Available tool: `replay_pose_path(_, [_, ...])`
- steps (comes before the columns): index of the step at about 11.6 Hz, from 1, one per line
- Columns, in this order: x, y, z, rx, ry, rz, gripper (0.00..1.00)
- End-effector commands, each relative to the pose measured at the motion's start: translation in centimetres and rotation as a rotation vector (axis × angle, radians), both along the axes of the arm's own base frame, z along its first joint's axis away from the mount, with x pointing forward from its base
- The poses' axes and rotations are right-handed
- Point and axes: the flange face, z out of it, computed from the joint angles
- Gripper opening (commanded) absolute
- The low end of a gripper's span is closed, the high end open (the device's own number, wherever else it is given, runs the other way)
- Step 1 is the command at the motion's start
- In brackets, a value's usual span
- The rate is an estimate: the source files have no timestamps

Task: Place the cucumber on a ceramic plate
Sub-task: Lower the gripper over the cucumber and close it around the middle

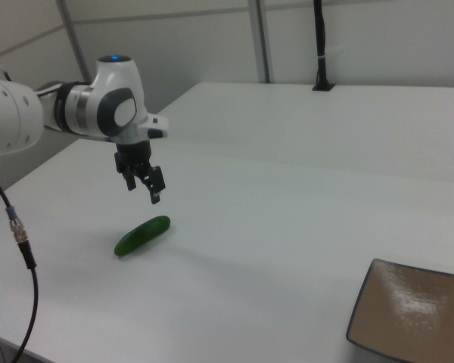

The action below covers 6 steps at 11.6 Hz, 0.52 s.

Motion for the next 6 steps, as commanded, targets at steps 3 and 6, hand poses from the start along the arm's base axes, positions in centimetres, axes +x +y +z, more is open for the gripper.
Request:
replay_pose_path(3, [0.1, 3.2, -6.1, -0.035, 0.074, 0.05, 1.0])
replay_pose_path(6, [0.3, 4.5, -9.4, -0.059, 0.073, 0.042, 1.0])
